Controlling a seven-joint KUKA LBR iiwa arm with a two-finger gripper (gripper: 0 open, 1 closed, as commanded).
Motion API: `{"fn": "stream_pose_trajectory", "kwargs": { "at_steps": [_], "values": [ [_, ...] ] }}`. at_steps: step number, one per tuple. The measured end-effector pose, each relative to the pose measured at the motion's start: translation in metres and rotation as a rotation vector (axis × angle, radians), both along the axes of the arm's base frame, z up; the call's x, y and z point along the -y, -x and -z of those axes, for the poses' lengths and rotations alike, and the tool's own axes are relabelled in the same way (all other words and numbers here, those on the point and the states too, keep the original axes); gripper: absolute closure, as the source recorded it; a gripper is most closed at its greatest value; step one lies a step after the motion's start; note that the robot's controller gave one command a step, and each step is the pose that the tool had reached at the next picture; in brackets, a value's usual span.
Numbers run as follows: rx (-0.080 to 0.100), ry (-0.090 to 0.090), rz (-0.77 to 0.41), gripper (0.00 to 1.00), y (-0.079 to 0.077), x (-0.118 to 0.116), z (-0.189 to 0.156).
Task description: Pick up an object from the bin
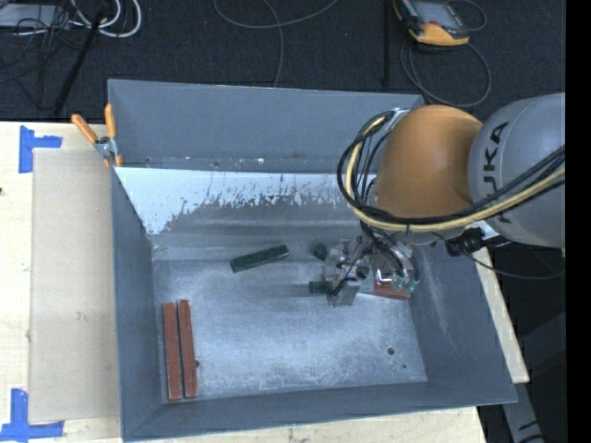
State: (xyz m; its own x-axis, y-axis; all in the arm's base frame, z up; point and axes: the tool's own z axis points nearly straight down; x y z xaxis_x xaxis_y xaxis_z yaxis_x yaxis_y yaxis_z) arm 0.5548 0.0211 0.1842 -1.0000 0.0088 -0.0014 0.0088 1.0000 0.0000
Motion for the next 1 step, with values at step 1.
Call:
{"fn": "stream_pose_trajectory", "kwargs": {
  "at_steps": [1],
  "values": [
    [-0.001, 0.0, -0.001, 1.0, -0.0002, -0.0002, -0.0009]
  ]
}}
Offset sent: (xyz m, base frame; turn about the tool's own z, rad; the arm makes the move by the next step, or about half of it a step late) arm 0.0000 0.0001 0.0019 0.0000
